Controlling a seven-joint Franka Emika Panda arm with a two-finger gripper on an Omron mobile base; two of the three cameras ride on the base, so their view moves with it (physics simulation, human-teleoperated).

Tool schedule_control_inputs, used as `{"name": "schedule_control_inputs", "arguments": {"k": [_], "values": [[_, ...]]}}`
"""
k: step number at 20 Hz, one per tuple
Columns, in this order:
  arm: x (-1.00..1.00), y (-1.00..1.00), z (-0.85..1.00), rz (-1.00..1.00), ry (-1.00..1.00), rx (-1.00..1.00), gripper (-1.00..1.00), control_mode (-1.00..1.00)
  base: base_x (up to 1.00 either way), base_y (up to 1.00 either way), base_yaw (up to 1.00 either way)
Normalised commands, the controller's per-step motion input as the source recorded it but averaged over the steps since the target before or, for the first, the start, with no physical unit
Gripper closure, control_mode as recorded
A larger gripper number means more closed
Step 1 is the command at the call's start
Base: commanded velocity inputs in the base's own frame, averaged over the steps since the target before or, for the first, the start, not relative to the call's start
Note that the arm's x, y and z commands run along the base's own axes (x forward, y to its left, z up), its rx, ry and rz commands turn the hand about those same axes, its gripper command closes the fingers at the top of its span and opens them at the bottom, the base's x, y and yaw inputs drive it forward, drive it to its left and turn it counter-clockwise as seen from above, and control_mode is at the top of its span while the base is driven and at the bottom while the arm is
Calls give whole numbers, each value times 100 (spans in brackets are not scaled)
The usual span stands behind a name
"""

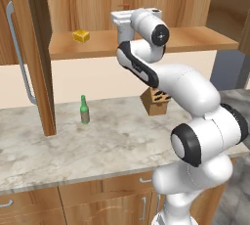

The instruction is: Pick the soap dispenser and dish brush from the cabinet and place them on the counter.

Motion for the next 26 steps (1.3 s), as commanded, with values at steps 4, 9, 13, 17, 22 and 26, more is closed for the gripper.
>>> {"name": "schedule_control_inputs", "arguments": {"k": [4,9,13,17,22,26], "values": [[25,4,0,0,0,0,-100,-100,0,0,0],[24,5,0,0,0,0,-100,-100,0,0,0],[24,6,-1,0,0,0,-100,-100,0,0,0],[23,5,0,0,0,0,-100,-100,0,0,0],[22,5,0,0,0,0,-100,-100,0,0,0],[20,5,0,0,0,0,-100,-100,0,0,0]]}}
